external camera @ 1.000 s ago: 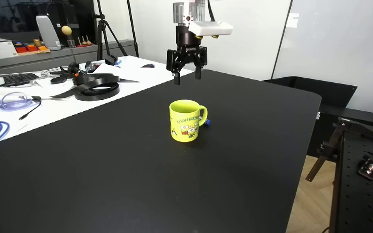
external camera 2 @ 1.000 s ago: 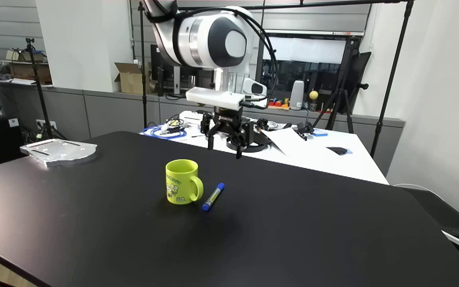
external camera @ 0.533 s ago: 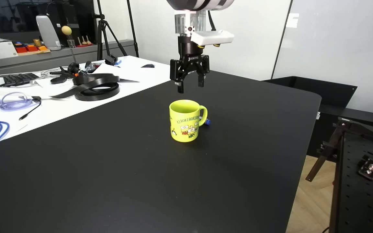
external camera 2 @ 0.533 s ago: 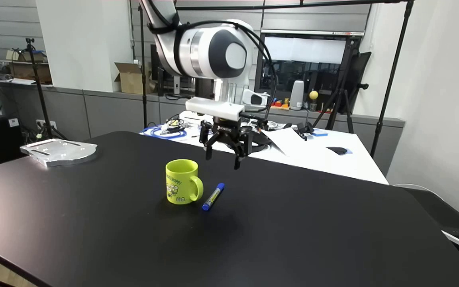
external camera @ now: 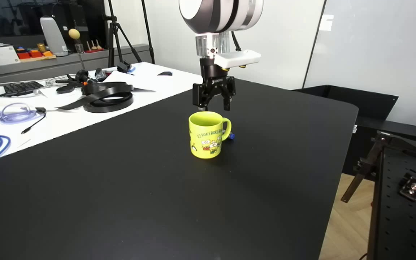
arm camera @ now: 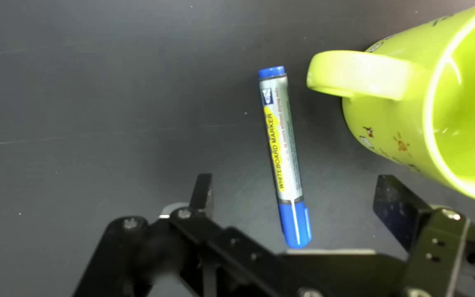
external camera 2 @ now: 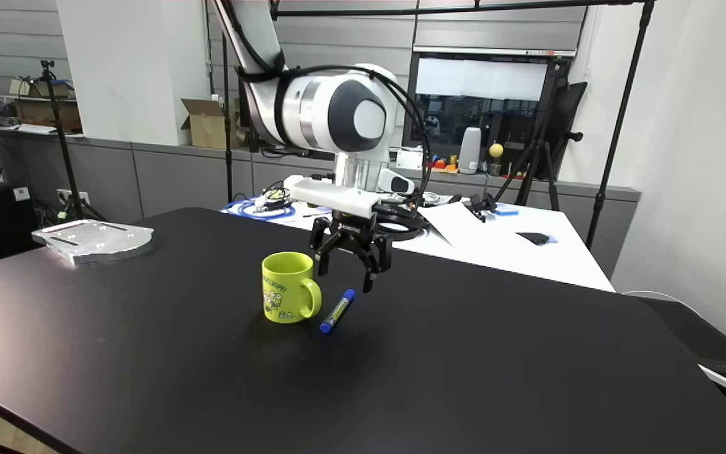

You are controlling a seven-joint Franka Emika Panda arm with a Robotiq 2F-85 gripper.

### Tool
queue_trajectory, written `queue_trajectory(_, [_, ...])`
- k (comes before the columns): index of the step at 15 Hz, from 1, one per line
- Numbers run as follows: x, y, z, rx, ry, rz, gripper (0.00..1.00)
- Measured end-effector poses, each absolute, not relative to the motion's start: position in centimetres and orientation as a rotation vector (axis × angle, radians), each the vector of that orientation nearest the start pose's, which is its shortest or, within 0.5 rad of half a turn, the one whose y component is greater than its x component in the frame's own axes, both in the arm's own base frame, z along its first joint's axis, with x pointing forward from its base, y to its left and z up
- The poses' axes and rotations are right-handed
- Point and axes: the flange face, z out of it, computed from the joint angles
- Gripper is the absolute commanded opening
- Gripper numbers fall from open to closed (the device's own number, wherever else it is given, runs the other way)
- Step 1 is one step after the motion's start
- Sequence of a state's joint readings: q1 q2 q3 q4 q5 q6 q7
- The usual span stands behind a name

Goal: Put the marker in the cup

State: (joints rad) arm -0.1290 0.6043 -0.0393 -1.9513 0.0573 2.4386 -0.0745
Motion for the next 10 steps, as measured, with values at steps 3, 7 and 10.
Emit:
queue_trajectory(3, [59.7,-10.1,15.1,-3.104,0.208,0.182,1.0])
queue_trajectory(7, [60.2,-10.2,14.5,-3.105,0.208,0.182,1.0])
queue_trajectory(10, [60.5,-10.5,13.7,-3.112,0.203,0.188,1.0])
